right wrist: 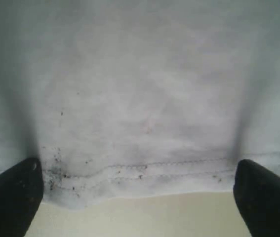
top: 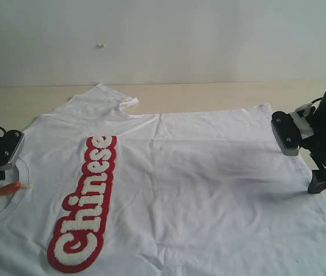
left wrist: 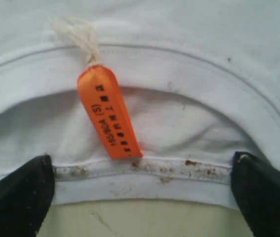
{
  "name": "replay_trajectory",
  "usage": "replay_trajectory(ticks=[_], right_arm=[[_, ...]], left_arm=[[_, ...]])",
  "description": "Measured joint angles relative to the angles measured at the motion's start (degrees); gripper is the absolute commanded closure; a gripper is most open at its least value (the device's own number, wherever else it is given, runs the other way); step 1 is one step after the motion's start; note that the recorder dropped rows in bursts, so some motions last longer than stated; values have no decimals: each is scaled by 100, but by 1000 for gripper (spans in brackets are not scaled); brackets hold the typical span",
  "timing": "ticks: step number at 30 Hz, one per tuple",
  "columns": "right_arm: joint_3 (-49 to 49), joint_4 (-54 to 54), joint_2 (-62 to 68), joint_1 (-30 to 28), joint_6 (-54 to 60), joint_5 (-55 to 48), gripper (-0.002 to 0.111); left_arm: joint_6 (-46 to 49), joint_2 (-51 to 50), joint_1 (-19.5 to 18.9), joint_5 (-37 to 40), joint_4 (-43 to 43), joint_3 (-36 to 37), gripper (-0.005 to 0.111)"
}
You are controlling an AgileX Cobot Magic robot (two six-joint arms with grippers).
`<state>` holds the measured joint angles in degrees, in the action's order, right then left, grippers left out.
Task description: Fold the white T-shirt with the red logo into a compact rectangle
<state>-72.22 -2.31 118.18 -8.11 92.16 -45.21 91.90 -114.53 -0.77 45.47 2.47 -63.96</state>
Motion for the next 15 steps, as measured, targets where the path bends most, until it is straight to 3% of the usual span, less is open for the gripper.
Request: replay_trajectory(ticks=[6, 9, 11, 15], right_arm=[[0, -11, 0, 0, 0, 118, 4], [0, -11, 0, 0, 0, 140, 11], [0, -11, 0, 0, 0, 140, 25], [0, -11, 2, 0, 19, 194, 76]], left_arm=[[0, 0, 0, 0, 0, 0, 13], [0, 0, 0, 0, 0, 0, 13], [0, 0, 0, 0, 0, 0, 13], [0, 0, 0, 0, 0, 0, 13]])
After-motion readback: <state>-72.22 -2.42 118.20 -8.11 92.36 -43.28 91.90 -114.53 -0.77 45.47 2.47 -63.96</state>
